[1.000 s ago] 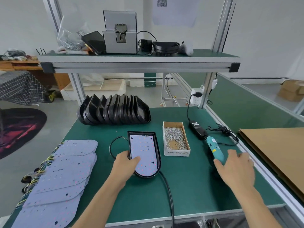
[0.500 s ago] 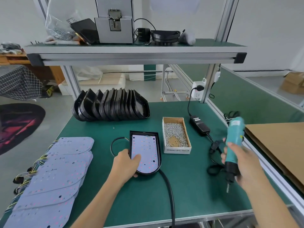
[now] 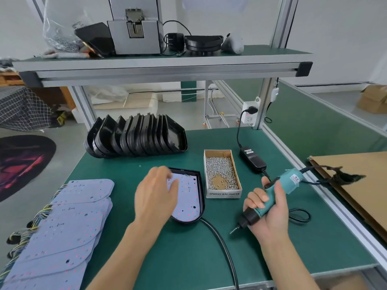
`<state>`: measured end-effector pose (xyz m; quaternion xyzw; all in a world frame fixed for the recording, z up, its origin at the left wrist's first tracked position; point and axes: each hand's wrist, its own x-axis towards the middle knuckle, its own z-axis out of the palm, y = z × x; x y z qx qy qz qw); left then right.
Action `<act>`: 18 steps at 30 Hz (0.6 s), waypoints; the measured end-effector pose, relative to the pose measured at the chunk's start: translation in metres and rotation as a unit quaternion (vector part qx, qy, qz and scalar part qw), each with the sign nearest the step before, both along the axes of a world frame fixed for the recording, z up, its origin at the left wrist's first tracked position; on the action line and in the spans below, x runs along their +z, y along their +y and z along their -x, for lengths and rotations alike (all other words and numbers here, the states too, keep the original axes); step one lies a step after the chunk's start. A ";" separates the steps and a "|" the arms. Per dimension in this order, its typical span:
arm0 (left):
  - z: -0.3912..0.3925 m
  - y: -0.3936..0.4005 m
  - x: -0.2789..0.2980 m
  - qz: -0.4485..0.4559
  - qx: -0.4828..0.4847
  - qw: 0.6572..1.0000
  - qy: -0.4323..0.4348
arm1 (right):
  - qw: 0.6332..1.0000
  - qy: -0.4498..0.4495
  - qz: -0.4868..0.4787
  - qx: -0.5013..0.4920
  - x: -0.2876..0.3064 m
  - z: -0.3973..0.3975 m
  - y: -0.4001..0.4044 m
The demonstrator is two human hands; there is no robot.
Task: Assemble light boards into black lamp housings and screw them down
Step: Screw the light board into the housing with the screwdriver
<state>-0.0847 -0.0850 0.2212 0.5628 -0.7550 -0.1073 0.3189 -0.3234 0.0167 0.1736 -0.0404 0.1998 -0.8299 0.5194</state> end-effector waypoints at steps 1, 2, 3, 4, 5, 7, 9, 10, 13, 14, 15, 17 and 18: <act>0.011 -0.003 0.004 0.016 -0.068 0.997 0.026 | 1.000 -0.010 0.000 0.000 -0.002 -0.001 -0.001; 0.026 -0.006 0.008 0.015 -0.132 0.991 0.033 | 1.000 -0.018 0.001 -0.004 -0.004 0.000 -0.002; 0.042 -0.011 0.009 0.007 -0.186 0.982 0.015 | 1.000 -0.023 0.002 -0.011 -0.006 0.001 -0.003; 0.059 -0.016 0.009 0.002 -0.225 0.974 -0.019 | 0.999 -0.028 0.001 -0.017 -0.007 0.002 -0.003; 0.075 -0.021 0.007 0.000 -0.248 0.966 -0.066 | 0.999 -0.033 -0.001 -0.020 -0.007 0.002 -0.003; 0.104 -0.032 0.002 0.007 -0.259 0.948 -0.183 | 0.999 -0.038 -0.005 -0.016 -0.010 0.001 -0.002; 0.122 -0.041 -0.006 0.005 -0.255 0.926 -0.277 | 1.000 -0.028 -0.011 -0.008 -0.012 0.000 -0.002; 0.129 -0.043 -0.009 0.004 -0.249 0.919 -0.306 | 1.000 -0.024 -0.015 -0.004 -0.013 -0.001 -0.002; 0.140 -0.049 -0.015 0.006 -0.237 0.906 -0.351 | 1.000 -0.023 -0.019 -0.001 -0.012 -0.001 -0.003; 0.143 -0.050 -0.015 0.007 -0.234 0.904 -0.359 | 1.000 -0.024 -0.020 -0.002 -0.012 -0.001 -0.004; 0.144 -0.052 -0.016 0.004 -0.233 0.903 -0.362 | 0.999 -0.025 -0.023 -0.002 -0.012 -0.001 -0.004; 0.146 -0.054 -0.016 -0.004 -0.232 0.902 -0.364 | 0.999 -0.025 -0.028 -0.001 -0.013 0.000 -0.004; 0.146 -0.055 -0.016 -0.008 -0.234 0.901 -0.364 | 0.999 -0.027 -0.029 0.000 -0.014 0.000 -0.004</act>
